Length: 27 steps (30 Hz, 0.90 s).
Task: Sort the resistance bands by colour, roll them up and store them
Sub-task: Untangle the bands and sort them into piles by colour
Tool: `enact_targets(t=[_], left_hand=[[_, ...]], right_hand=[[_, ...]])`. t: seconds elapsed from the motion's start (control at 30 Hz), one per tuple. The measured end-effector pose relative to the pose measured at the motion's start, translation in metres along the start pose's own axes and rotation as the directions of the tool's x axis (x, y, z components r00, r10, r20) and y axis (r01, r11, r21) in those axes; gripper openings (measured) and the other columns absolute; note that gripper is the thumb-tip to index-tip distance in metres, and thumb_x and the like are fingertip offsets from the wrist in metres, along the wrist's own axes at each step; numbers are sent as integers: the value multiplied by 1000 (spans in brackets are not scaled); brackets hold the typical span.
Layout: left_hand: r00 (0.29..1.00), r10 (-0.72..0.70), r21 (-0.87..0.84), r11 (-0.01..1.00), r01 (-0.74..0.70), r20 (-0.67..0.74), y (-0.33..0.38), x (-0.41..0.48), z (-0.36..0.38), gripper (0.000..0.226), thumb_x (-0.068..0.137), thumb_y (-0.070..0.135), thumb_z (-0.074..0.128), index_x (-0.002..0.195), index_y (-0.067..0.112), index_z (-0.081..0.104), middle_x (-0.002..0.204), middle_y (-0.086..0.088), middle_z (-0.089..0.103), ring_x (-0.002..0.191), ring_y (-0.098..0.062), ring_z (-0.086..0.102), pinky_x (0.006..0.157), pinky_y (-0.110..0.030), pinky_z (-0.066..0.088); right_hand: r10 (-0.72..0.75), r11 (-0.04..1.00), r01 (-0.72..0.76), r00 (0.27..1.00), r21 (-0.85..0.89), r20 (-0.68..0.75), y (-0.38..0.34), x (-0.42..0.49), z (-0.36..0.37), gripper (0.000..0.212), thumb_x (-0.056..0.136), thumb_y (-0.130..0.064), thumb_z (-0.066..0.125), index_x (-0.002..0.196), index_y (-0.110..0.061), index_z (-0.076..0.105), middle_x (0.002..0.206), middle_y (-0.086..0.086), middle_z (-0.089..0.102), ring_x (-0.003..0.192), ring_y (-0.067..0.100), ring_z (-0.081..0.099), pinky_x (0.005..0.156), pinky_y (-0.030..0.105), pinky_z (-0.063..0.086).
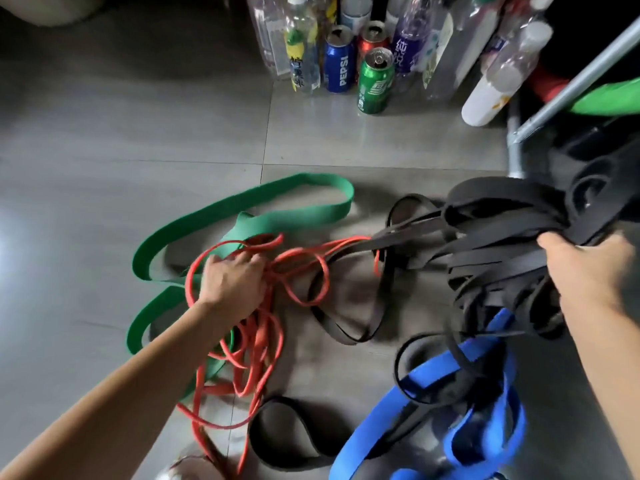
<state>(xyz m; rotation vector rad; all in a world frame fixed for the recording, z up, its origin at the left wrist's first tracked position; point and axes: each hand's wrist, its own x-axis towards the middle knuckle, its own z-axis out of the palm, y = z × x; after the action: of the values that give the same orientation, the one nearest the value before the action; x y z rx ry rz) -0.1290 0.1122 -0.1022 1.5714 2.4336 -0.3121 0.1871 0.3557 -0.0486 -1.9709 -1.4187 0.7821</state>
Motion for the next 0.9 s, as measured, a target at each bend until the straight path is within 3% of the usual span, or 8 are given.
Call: enact_targets(t=[0.1,0.23,0.37,0.53,0.67,0.73,0.83,0.9], left_hand=[[987,140,-150,977,-150,-72,39,38,4,33,82,30,49,107,13,63,104,-11,61,96,-34,59,76,-40,50],[972,-22,-324,941,100,235,78,72,23,55,88,13,44,141,11,30,140,-12,38,130,-32,36,103,-41,35],[938,-120,-163,970,180,326,74,59,42,56,87,11,48,139,9,26,131,-14,50,120,-34,50,96,-42,40],[929,-238,-137,949,285,282,29,30,54,28,91,18,43,118,11,45,114,-15,60,106,-36,58,85,-40,45],[904,-369,137,928,346,217,-25,13,44,25,93,21,40,115,20,52,111,-4,64,99,-27,65,77,-37,49],[852,-478,203,875,440,214,-66,-3,53,23,93,29,43,112,25,55,108,0,65,95,-24,65,77,-36,48],[743,-624,97,777,621,242,-133,-31,83,38,90,39,39,120,25,58,118,0,63,103,-25,62,80,-32,50],[724,-656,82,751,656,213,-148,-46,82,41,93,42,37,122,22,58,120,-10,62,105,-32,59,72,-26,48]], right_hand=[[9,992,-2,999,-122,54,2,-11,4,24,70,-22,70,88,-12,57,96,16,66,89,29,64,77,40,50],[-31,972,63,990,-228,139,3,-20,11,24,70,-20,70,67,-12,47,72,7,61,76,30,61,69,36,48],[7,969,42,981,-242,196,3,-25,13,29,74,-15,69,62,-17,42,61,-5,47,69,24,52,65,30,38],[39,974,6,980,-226,196,8,-22,12,17,73,-16,68,70,-16,51,74,4,58,77,27,58,69,33,44],[16,971,40,972,-236,233,0,-27,14,15,74,-16,67,70,-14,52,76,8,58,74,28,55,67,31,41],[5,960,68,966,-273,258,-6,-33,17,13,75,-18,67,76,-12,56,77,10,58,73,28,53,66,29,38],[-1,960,64,974,-273,226,-14,-36,19,17,76,-18,68,82,-7,57,80,11,57,76,28,53,68,30,38],[1,965,49,981,-256,193,-19,-37,19,19,77,-19,67,86,-6,58,82,9,55,76,25,50,69,30,37]])
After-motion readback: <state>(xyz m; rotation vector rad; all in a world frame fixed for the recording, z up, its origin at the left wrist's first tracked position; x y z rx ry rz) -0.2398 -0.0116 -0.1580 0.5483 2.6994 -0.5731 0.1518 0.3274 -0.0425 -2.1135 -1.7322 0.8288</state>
